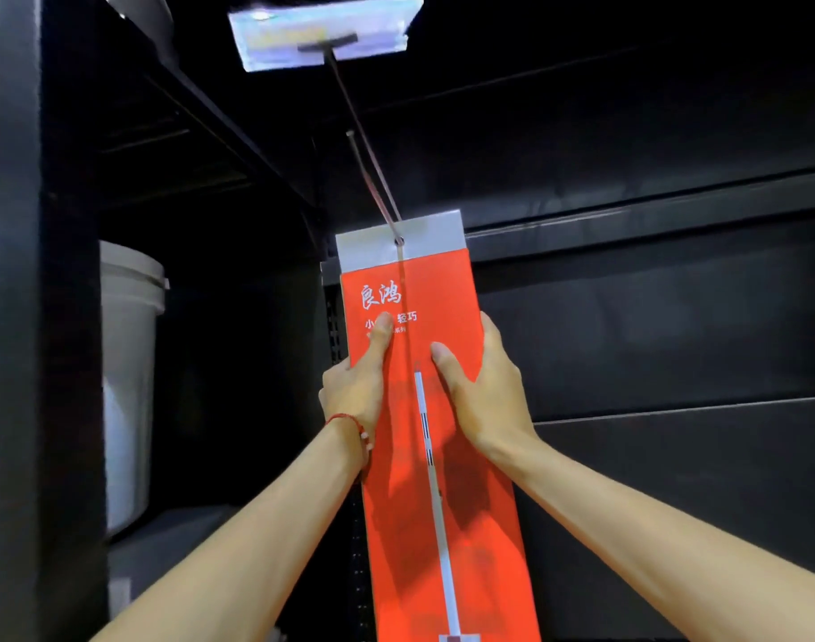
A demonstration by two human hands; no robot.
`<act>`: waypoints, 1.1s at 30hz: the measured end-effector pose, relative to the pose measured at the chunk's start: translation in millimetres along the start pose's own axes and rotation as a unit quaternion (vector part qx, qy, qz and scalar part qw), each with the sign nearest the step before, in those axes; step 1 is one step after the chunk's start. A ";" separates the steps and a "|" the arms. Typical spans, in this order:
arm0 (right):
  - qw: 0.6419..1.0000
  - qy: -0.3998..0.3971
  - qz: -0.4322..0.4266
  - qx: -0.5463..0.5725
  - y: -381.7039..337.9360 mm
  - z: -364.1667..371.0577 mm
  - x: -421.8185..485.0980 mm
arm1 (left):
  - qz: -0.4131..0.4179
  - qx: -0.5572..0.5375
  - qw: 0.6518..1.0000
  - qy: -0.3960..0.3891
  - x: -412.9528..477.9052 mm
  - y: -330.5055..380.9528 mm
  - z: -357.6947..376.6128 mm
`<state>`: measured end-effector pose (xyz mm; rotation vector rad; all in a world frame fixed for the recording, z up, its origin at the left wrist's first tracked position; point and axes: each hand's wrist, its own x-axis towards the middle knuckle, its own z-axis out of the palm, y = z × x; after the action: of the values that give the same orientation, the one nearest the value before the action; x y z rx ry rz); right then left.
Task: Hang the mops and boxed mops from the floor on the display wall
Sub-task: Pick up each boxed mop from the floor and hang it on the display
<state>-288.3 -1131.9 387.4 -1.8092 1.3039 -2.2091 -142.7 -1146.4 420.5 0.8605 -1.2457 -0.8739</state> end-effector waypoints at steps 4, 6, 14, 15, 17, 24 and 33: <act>0.999 0.004 -0.007 0.031 12.5 6.4 2.1 | 0.039 -0.005 0.999 0.012 3.8 -7.5 4.3; 0.999 0.004 -0.006 0.042 16.0 7.9 1.7 | 0.055 -0.008 0.998 0.014 5.3 -9.3 4.9; 0.999 -0.045 0.029 0.001 14.0 -5.5 -8.4 | 0.073 0.026 0.996 -0.047 -1.7 -26.5 -5.1; 0.998 -0.056 0.036 -0.017 13.6 -9.7 -14.6 | 0.075 0.030 0.995 -0.050 -5.8 -33.4 -7.1; 0.993 -0.087 0.046 -0.064 14.4 -19.0 -30.9 | 0.073 0.052 0.994 -0.059 -17.4 -44.9 -13.0; 0.924 -0.123 0.123 -0.340 -1.9 -56.2 -125.2 | 0.031 0.265 0.959 -0.097 -76.0 -80.8 -48.8; 0.786 -0.269 0.057 -0.554 -35.5 -109.8 -265.4 | 0.076 0.628 0.743 -0.218 -204.1 -125.8 -111.6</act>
<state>-271.5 -917.1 194.2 -2.1818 2.6392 -0.5935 -64.3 -1007.4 209.7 1.6046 -2.3436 0.0713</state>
